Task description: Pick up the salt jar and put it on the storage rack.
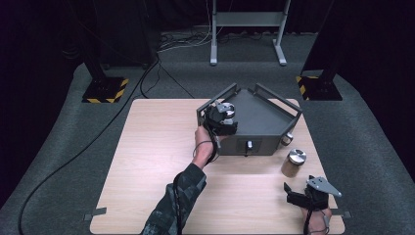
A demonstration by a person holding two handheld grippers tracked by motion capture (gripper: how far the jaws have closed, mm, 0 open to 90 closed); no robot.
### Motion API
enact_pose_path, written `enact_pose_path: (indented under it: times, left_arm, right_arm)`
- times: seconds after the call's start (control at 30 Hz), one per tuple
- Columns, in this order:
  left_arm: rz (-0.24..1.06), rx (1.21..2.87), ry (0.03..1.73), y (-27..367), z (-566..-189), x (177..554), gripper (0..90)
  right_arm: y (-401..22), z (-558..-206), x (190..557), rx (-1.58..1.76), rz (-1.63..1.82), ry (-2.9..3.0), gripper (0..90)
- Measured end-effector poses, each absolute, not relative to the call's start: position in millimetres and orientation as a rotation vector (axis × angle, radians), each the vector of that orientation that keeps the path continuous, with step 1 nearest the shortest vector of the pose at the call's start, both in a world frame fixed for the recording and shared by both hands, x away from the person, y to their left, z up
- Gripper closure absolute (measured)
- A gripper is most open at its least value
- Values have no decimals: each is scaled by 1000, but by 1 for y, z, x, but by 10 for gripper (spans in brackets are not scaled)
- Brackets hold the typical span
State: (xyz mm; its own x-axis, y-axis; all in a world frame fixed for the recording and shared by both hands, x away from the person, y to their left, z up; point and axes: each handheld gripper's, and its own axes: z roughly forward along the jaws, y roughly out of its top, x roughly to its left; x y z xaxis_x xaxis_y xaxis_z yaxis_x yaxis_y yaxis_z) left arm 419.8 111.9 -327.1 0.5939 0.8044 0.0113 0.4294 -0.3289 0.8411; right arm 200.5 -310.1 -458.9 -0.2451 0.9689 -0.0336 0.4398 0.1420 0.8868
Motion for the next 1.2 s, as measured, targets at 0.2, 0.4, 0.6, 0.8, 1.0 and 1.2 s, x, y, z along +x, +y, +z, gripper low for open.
enact_pose_path:
  times: [0.2,0.4,0.6,0.8,1.0,1.2]
  left_arm:
    - [557,1959,977,112,-329,419,315]
    - [558,1951,977,112,-330,419,315]
    - [549,1950,985,113,-329,420,313]
    - [559,1958,1001,110,-329,420,246]
    - [585,1932,1005,113,-327,412,96]
    - [602,1907,1008,124,-324,397,28]
  right_arm:
    - [-309,-459,201,1355,1046,1778,0]
    - [-309,-459,201,1356,1045,1780,0]
    - [-309,-459,200,1351,1047,1780,0]
    - [-310,-458,202,1341,1042,1801,0]
    - [-310,-458,202,1342,1044,1798,0]
    - [-310,-458,201,1347,1048,1793,0]
